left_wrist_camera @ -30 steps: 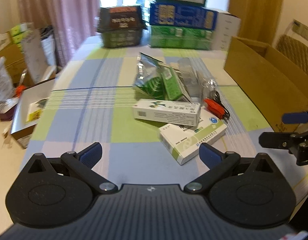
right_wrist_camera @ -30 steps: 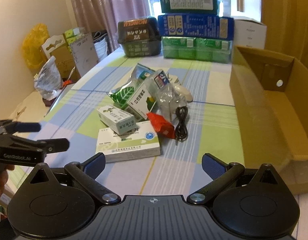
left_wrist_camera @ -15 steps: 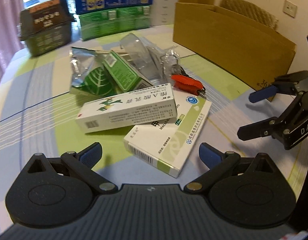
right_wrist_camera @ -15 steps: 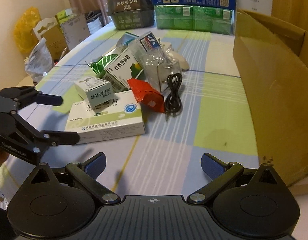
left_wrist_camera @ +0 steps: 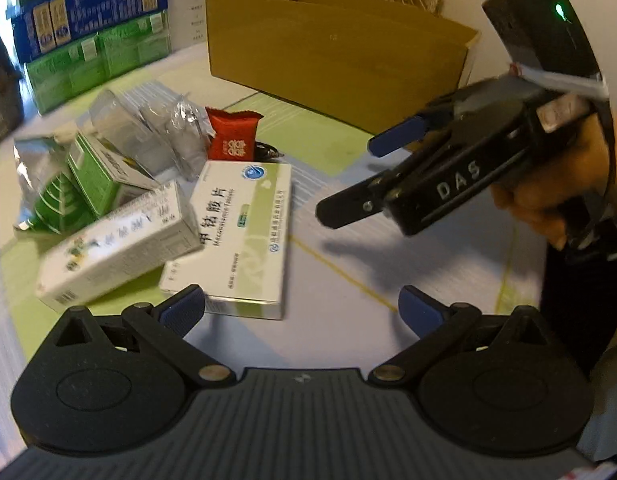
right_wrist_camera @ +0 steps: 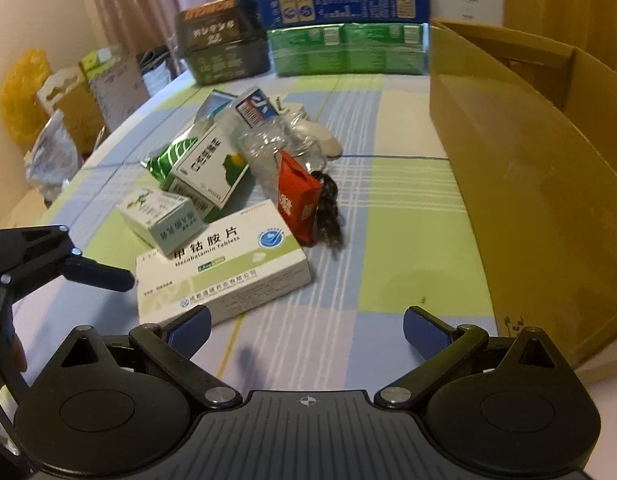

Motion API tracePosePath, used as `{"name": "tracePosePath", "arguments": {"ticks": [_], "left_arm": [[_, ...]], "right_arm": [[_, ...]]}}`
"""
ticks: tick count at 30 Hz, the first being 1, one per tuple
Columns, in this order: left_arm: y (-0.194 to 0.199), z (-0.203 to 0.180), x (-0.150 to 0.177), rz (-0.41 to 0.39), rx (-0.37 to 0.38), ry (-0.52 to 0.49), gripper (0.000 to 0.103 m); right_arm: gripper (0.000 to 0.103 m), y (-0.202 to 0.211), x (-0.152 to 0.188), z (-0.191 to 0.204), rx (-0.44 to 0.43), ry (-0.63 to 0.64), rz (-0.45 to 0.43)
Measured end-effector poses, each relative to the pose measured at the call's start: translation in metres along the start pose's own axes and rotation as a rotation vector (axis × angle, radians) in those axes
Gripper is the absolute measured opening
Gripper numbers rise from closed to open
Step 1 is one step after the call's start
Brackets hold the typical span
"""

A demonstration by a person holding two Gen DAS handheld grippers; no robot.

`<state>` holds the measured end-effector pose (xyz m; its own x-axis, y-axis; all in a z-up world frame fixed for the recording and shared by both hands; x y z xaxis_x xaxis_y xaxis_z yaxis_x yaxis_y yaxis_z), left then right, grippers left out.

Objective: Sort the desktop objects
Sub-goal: 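Move the right tool toward the white Mecobalamin tablet box, then grasp the Mecobalamin box with the right tool while the left grasps the white green-bird cream box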

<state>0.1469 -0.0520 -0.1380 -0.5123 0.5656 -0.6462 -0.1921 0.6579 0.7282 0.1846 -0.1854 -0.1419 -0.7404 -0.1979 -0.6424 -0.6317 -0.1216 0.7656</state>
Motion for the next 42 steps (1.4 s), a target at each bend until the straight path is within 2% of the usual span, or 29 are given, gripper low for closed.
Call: {"name": "tracePosePath", "arguments": {"ticks": [4,8,12,15,16,19,25,30,33,37,40,42], "left_arm": [[0.006,0.018,0.006,-0.003,-0.087,0.044,0.101],[-0.002,0.035,0.001,-0.018,-0.068,0.047,0.101],[-0.016,0.029,-0.004,0.013,0.023,0.025,0.101],[-0.015,-0.001,-0.007,0.017,0.158,-0.040,0.101],[-0.013,-0.007,-0.007,0.016,0.172,-0.060,0.101],[-0.003,-0.006,-0.004,0.009,0.105,-0.053,0.101],[0.029,0.021,0.013,-0.048,-0.100,0.135,0.101],[0.055,0.040,0.034,-0.057,-0.237,0.230,0.101],[0.068,0.051,0.045,-0.079,-0.280,0.304,0.101],[0.076,0.053,0.049,-0.103,-0.300,0.326,0.101],[0.076,0.053,0.047,-0.110,-0.314,0.330,0.101],[0.072,0.055,0.047,-0.112,-0.324,0.343,0.101]], "right_arm": [[0.100,0.003,0.001,0.003,-0.004,0.006,0.003],[0.100,0.000,0.004,0.005,-0.001,0.010,0.010],[0.100,-0.003,-0.001,-0.001,0.017,-0.016,-0.003],[0.100,-0.003,-0.003,-0.003,0.018,-0.027,-0.010],[0.100,-0.003,-0.003,-0.003,0.013,-0.032,-0.007],[0.100,-0.002,-0.002,0.002,-0.020,-0.056,0.006],[0.100,0.005,0.000,0.035,-0.074,-0.039,0.005],[0.100,-0.007,0.002,0.063,-0.040,-0.017,0.016],[0.100,-0.016,0.007,0.077,-0.003,0.037,0.018],[0.100,-0.019,0.011,0.073,0.032,0.075,0.015],[0.086,-0.014,0.012,0.064,0.043,0.087,-0.001],[0.082,-0.011,0.013,0.063,0.044,0.098,-0.007]]}}
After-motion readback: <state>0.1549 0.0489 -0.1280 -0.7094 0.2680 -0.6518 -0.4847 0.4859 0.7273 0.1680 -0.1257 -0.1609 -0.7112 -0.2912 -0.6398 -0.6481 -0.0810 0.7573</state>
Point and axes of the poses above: each gripper's, at about its wrist camera, not at the fingertips, and y roughly against the way its jaws point, z to its left, x to its underside, the point moved 8 cm from there along -y, roughly the way its jaws point, and after that the axes turned 15 degrees about x, right-handed, at the moved point
